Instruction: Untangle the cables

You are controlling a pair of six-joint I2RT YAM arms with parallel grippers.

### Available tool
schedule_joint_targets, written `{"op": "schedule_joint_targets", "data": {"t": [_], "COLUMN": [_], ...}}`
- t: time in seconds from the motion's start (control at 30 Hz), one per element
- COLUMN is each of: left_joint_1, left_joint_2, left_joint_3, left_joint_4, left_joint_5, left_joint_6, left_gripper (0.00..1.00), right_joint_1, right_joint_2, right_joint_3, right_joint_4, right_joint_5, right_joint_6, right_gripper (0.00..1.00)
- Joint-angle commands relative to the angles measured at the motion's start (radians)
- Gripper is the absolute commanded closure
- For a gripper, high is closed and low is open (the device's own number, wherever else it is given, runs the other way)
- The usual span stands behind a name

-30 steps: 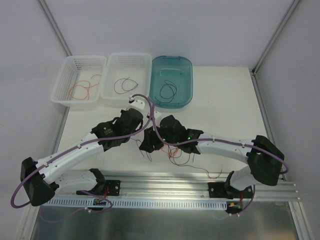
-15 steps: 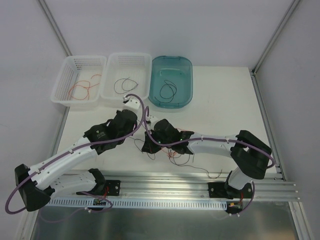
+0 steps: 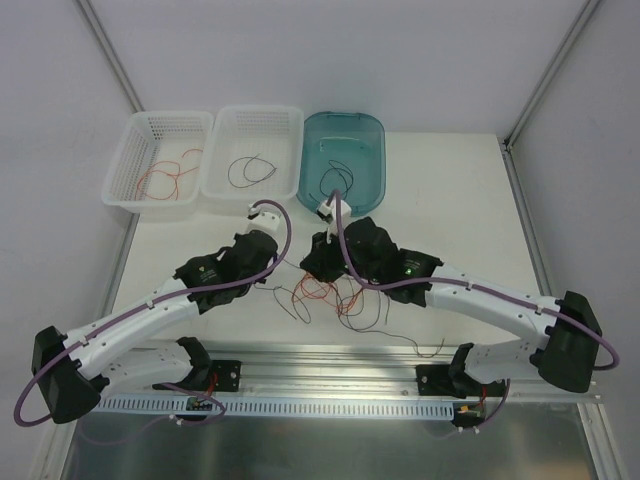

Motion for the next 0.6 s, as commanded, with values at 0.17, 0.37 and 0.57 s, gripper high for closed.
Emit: {"op": "schedule_joint_targets", "data": {"t": [0.17, 0.37, 0.57], "left_joint_1": [0.003, 0.003, 0.003], "left_joint_2": [-0.060, -0.084, -0.093], "left_joint_3": [0.041, 0.043, 0.047], "left_joint_4": [-0.003, -0.001, -0.001], "left_joint_5": [0.045, 0.052, 0.054], "left_joint_6": [-0.030, -0.036, -0.036], "left_gripper": [1.00, 1.00, 1.00], "right_joint_1": [0.002, 0.002, 0.004], "right_joint_2": [0.141, 0.253, 0.331], "right_joint_3": [0.000, -0.010, 0.004], "right_joint_4": [-0.022, 0.064, 0.134], "right_joint_5": [-0.168, -0.255, -0.346], "right_joint_6": [0.037, 0.101, 0.136], "right_gripper": [0.46, 0.41, 0.50]}}
